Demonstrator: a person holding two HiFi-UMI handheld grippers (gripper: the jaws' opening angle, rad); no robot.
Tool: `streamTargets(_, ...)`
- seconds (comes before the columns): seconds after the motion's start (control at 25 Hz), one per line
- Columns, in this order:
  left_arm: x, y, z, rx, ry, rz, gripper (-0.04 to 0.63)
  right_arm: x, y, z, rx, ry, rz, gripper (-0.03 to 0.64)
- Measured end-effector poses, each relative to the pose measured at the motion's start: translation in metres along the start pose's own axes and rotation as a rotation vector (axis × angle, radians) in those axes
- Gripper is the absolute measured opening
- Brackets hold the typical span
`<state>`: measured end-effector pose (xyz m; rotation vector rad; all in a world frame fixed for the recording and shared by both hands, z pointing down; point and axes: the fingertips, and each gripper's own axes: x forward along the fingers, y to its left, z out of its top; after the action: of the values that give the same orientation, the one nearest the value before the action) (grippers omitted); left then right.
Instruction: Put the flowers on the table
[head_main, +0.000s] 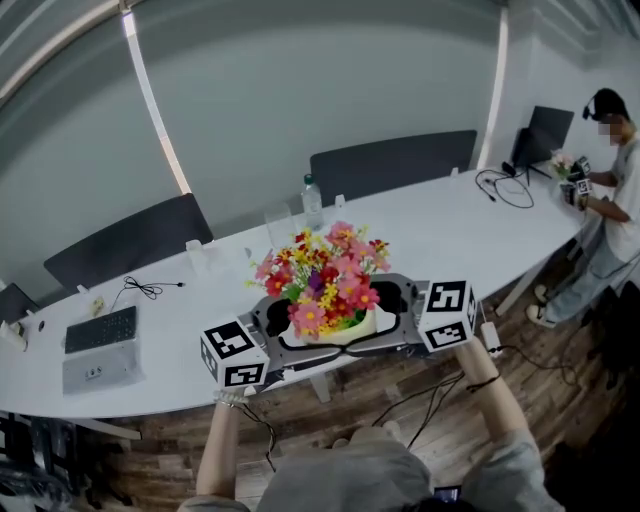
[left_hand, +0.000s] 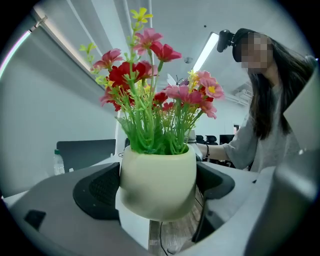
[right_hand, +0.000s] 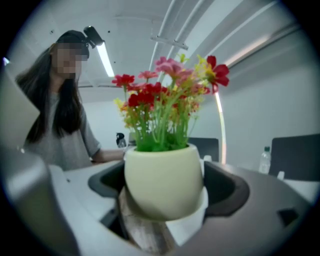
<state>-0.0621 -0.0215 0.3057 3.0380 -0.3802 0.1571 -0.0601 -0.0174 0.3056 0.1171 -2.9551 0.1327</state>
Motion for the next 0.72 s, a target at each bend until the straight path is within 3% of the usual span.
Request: streamTargets(0.72, 0.042, 0.053, -0.002, -0.053, -0.002, 0.115, 0.469, -0.02, -0.064, -0.009, 0.012, 0.049, 0.123, 0.469)
